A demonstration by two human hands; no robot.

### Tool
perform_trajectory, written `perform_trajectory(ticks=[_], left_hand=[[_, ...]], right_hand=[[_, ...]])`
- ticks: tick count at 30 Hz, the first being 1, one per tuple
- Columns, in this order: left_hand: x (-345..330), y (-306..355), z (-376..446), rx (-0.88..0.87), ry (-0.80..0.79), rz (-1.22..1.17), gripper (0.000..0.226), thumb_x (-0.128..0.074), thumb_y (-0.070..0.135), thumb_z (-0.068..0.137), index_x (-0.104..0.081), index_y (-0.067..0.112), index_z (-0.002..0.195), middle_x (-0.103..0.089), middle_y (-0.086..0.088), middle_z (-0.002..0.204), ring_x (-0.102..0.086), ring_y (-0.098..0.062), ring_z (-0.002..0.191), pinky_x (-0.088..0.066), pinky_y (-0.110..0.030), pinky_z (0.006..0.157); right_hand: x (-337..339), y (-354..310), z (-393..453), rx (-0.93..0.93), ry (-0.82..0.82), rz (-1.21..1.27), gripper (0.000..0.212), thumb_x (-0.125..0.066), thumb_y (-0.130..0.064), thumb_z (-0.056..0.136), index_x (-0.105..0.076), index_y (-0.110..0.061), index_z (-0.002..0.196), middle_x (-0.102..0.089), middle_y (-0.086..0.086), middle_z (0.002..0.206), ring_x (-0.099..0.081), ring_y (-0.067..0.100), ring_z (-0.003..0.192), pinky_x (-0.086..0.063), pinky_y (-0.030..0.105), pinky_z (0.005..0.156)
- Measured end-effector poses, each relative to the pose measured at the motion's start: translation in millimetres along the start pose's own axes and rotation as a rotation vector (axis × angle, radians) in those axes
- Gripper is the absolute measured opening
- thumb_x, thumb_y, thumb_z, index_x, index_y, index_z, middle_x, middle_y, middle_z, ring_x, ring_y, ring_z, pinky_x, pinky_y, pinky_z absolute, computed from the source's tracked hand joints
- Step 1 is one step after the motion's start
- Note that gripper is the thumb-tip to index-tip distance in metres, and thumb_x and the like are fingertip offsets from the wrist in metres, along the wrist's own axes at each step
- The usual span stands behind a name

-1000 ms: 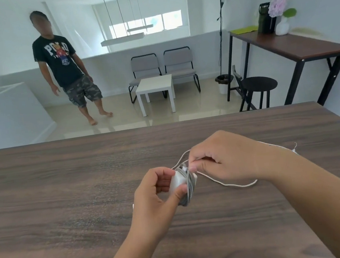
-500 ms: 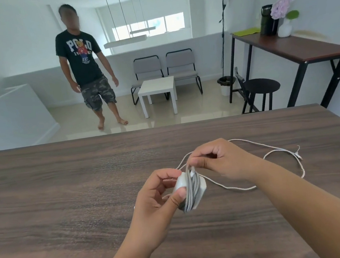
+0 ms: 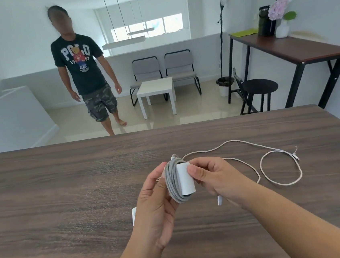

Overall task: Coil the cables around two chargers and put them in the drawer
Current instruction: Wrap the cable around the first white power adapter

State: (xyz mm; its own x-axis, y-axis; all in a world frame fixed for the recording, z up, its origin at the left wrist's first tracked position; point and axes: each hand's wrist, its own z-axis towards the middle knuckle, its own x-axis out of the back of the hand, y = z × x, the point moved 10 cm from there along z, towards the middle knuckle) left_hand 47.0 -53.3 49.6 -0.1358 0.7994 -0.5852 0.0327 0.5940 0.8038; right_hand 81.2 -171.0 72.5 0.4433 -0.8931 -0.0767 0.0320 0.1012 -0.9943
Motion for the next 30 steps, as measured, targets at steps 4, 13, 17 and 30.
perform_trajectory(ticks=[4, 13, 17, 30], left_hand=[[10.0, 6.8, 3.5, -0.056, 0.086, 0.243, 0.013, -0.057, 0.015, 0.093, -0.07, 0.011, 0.094, -0.075, -0.008, 0.092, -0.066, -0.021, 0.079, -0.057, -0.029, 0.058], [2.1, 18.1, 4.4, -0.15, -0.072, 0.725, 0.068, -0.091, 0.027, 0.063, -0.062, 0.03, 0.124, -0.073, 0.006, 0.108, -0.071, -0.013, 0.097, -0.059, -0.031, 0.08], [2.9, 20.2, 3.9, -0.175, -0.098, 0.755, 0.063, -0.089, 0.02, 0.067, -0.062, 0.036, 0.122, -0.073, 0.011, 0.107, -0.071, -0.014, 0.097, -0.059, -0.035, 0.082], [5.3, 24.1, -5.5, -0.287, -0.06, 0.636, 0.051, -0.077, 0.009, 0.08, -0.06, 0.035, 0.121, -0.07, 0.012, 0.112, -0.07, -0.014, 0.098, -0.057, -0.028, 0.079]], right_hand=[[2.2, 8.9, -1.2, -0.013, 0.017, -0.025, 0.026, -0.044, -0.005, 0.098, -0.055, 0.015, 0.111, -0.052, -0.018, 0.041, -0.048, -0.005, 0.037, -0.036, 0.007, 0.04], [19.9, 4.0, -1.9, 0.079, 0.195, -0.268, 0.036, -0.069, -0.047, 0.076, -0.07, -0.017, 0.095, -0.071, 0.001, 0.086, -0.061, 0.018, 0.078, -0.049, 0.036, 0.079], [14.9, -0.8, -7.1, 0.105, 0.18, -0.465, 0.037, -0.065, -0.059, 0.073, -0.069, -0.032, 0.099, -0.073, 0.001, 0.087, -0.065, 0.023, 0.079, -0.053, 0.044, 0.079], [29.2, -47.7, -31.4, 0.227, 0.283, -0.83, 0.02, -0.054, -0.024, 0.096, -0.073, -0.028, 0.098, -0.073, -0.013, 0.083, -0.064, 0.005, 0.078, -0.048, 0.023, 0.074]])
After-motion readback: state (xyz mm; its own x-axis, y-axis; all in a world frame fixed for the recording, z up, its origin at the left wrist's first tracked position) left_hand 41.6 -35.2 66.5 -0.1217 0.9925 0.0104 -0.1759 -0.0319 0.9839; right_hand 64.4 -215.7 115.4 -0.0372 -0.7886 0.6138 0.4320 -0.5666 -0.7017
